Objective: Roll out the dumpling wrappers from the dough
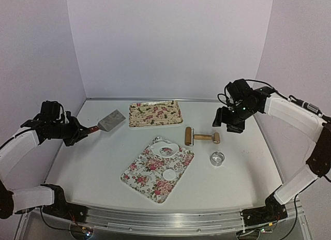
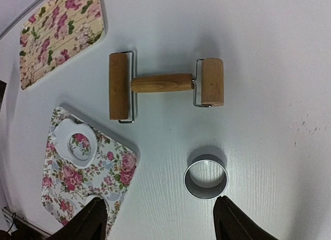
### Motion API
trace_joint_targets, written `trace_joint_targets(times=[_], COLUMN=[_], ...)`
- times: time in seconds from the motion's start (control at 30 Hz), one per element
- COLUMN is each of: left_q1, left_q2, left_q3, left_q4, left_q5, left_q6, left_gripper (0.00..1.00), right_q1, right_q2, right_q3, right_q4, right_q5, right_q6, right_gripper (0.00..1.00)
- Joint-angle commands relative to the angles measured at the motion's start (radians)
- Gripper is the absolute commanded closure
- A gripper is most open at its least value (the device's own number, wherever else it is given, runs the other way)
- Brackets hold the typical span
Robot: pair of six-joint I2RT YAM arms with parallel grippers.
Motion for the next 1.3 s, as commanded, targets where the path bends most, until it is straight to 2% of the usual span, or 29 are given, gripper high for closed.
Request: trace_joint_targets(times=[0.0, 0.23, 0.4, 0.63, 0.77, 0.93, 1.27], left_q1=[0.003, -0.003, -0.055, -0.267, -0.280, -0.283, -0.299], left_q2=[-0.006, 0.022, 0.038, 0.102, 0.116, 0.154, 0.219], left_q3=[0.103, 0.148, 0.159, 0.170, 0.183, 0.190, 0.188], left_q4=[-0.029, -0.037, -0.058, -0.003, 0.070, 0.107, 0.142], left_q5=[0.126, 0.484, 0.639, 0.706, 0.773, 0.827, 0.884], left_q6=[0.167, 0.297, 0.326, 0.278, 0.237, 0.227, 0.241], left_gripper=[1.00, 1.00, 1.00, 1.00, 1.00, 1.00, 1.00], right_q1=[-0.004, -0.001, 0.000, 0.000, 0.000, 0.035, 0.044], right_q2=[-0.007, 0.058, 0.079, 0.100, 0.098, 0.097, 0.105], right_q3=[0.068, 0.128, 0.108, 0.088, 0.039, 0.002, -0.002], right_q4=[-0.022, -0.013, 0.071, 0.117, 0.117, 0.130, 0.200], right_q5=[-0.155, -0.500, -0.712, -0.907, -0.943, -1.014, -1.010], right_q6=[-0.097, -0.159, -0.161, -0.166, -0.168, -0.154, -0.089], right_gripper=[0.28, 0.23, 0.15, 0.12, 0.11, 0.19, 0.45])
